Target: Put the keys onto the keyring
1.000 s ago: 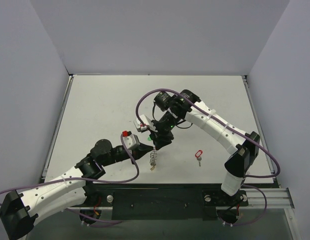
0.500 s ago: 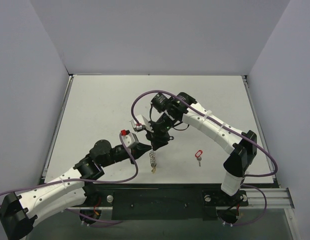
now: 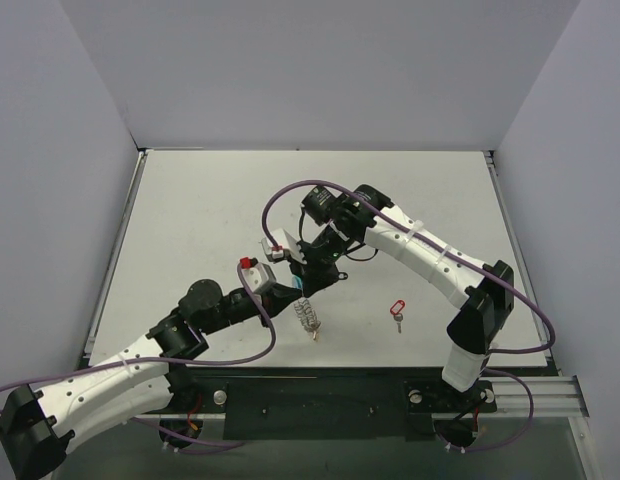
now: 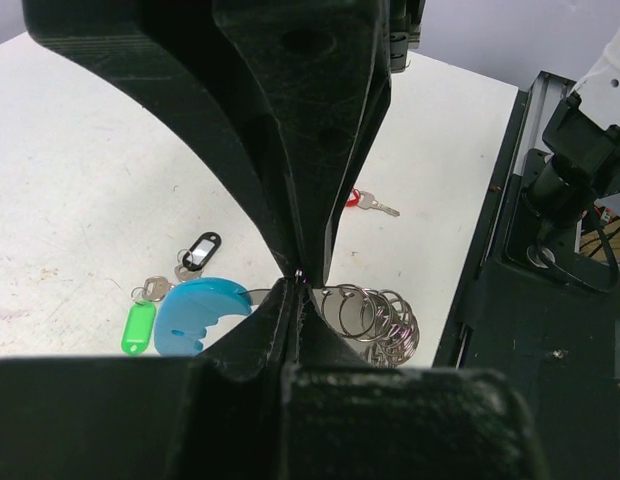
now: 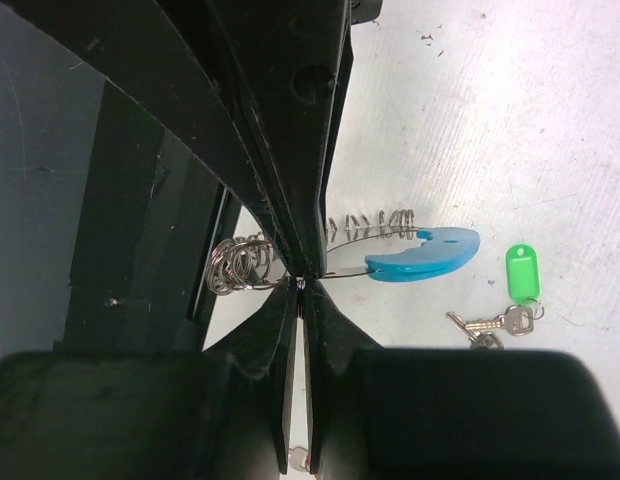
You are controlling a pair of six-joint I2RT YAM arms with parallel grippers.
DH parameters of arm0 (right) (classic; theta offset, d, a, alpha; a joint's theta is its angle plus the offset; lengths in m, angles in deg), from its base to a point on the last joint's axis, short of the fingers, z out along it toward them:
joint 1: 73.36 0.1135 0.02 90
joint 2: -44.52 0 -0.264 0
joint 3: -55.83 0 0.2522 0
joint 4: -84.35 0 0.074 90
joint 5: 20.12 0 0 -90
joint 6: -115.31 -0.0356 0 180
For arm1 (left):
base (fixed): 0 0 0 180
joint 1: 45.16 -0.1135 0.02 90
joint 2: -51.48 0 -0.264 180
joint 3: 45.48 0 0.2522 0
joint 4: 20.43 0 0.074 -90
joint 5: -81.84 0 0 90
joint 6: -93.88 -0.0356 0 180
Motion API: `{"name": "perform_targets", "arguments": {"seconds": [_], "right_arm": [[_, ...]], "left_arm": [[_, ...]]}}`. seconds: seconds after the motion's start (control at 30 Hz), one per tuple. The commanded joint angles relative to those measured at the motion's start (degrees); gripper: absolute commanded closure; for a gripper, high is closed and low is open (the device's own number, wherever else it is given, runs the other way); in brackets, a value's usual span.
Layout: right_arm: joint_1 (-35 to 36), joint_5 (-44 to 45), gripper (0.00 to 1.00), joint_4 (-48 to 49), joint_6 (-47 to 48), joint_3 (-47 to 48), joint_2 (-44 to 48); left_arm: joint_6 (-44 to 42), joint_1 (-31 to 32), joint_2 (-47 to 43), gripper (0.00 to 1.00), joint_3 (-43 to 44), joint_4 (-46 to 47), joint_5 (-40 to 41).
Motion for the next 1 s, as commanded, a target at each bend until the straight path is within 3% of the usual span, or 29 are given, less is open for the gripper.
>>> {"name": "perform_targets", "arguments": {"seconds": [0.0, 0.07, 0.13, 0.17, 0.27, 0.33, 0.37, 0.57, 0.77, 0.97], "right_arm": [[0.44, -1.53, 1.00, -1.44, 0.80, -0.85, 1.06], [0.36, -2.05, 1.00, -1.44, 1.06, -1.20, 1.50], [-0.34, -3.19, 1.00, -1.35, 1.15, -1.46, 1.94], [-0.61, -3.89, 1.00, -1.35, 0.98, -1.47, 2.03], [-2.10, -7.23, 1.00, -1.35, 1.23, -1.55, 2.47], [-2.54, -8.73, 1.00, -1.70, 2.46, -2.08, 2.73], [-2.54, -9.69, 1.00, -1.79, 2.99, -2.25, 2.99], [-3.42, -15.31, 1.00, -2.05, 6.77, -4.01, 3.35], [-4.74, -21.13, 1.00, -9.42, 20.20, -4.37, 2.73], [-5.09, -21.74, 1.00, -10.67, 22.07, -4.10, 2.47]], "left_arm": [[1.66, 0.21, 0.01, 1.00, 1.92, 3.08, 0.68], [3.15, 0.12, -0.60, 1.00, 1.04, 4.04, 2.26], [5.00, 0.12, -2.18, 0.88, -0.80, 5.71, 3.67], [6.31, 0.12, -3.75, 0.75, -1.77, 7.46, 3.93], [9.57, 0.21, -8.06, 0.50, -7.47, 13.08, 5.34], [11.24, 0.21, -9.65, 0.36, -10.63, 18.09, 5.34], [11.51, 0.30, -9.74, 0.34, -11.52, 21.50, 5.43], [12.91, 0.21, -6.59, 0.35, -13.11, 25.56, 4.90], [13.09, 0.21, -0.88, 0.48, -12.07, 30.06, 2.36], [12.83, 0.30, 1.85, 0.55, -10.92, 30.32, -0.02]]}}
